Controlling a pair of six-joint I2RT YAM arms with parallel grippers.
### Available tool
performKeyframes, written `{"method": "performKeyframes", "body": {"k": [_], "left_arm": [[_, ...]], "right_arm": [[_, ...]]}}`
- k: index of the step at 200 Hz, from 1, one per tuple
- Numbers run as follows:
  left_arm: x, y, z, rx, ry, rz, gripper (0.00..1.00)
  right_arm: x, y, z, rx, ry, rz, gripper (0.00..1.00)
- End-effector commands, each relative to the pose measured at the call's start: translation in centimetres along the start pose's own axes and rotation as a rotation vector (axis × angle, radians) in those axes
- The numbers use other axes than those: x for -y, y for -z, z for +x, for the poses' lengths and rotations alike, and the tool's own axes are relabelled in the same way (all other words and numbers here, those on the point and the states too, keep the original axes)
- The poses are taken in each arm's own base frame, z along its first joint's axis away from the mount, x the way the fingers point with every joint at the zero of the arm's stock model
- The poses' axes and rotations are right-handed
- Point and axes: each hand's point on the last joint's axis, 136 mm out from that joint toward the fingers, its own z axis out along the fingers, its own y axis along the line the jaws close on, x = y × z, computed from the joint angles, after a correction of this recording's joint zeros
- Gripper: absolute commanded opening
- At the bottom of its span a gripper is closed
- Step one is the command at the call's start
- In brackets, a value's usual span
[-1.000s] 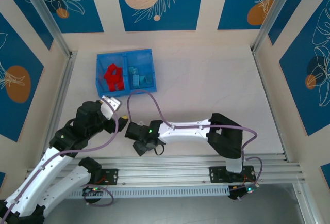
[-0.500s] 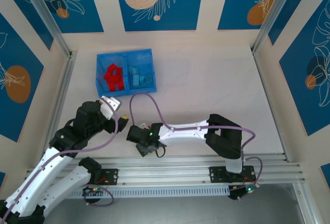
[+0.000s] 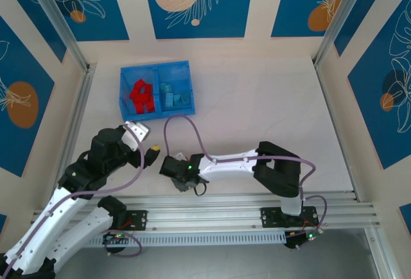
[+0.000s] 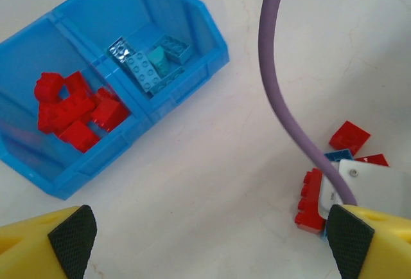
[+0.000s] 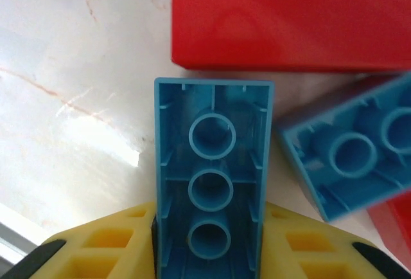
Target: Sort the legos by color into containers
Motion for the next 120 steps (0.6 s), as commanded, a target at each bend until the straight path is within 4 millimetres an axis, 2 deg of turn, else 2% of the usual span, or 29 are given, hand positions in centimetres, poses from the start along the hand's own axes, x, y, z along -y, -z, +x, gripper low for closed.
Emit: {"method": "performKeyframes", "body": {"k": [1, 36, 53, 68, 99, 120], "left_arm": [[2.0, 0.3, -0.6, 0.055, -0.044, 0.11, 0.95], [5.9, 1.8, -2.6, 0.183, -0.099, 0.344, 0.96], [7.6, 2.8, -3.2, 0.24, -0.118, 0.444, 0.96], [8.3, 3.2, -3.2, 0.258, -0.131, 0.485, 0.97], [8.1, 2.9, -3.0, 0.249, -0.132, 0.47, 1.0], [5.3, 1.2, -2.1, 0.17, -0.088, 0.298, 1.0]], "right_arm": [[0.0, 4.3, -2.2, 0.136, -0.051, -0.062, 0.36], [1.4, 9.7, -5.2, 0.315, -0.103, -0.128, 0.35], [2.5, 11.5, -7.7, 0.396, -0.12, -0.171, 0.36], [3.3, 12.5, -10.2, 0.447, -0.128, -0.207, 0.36], [5.3, 13.8, -16.1, 0.54, -0.129, -0.233, 0.36], [8.0, 13.5, -20.2, 0.573, -0.176, -0.234, 0.36]]}}
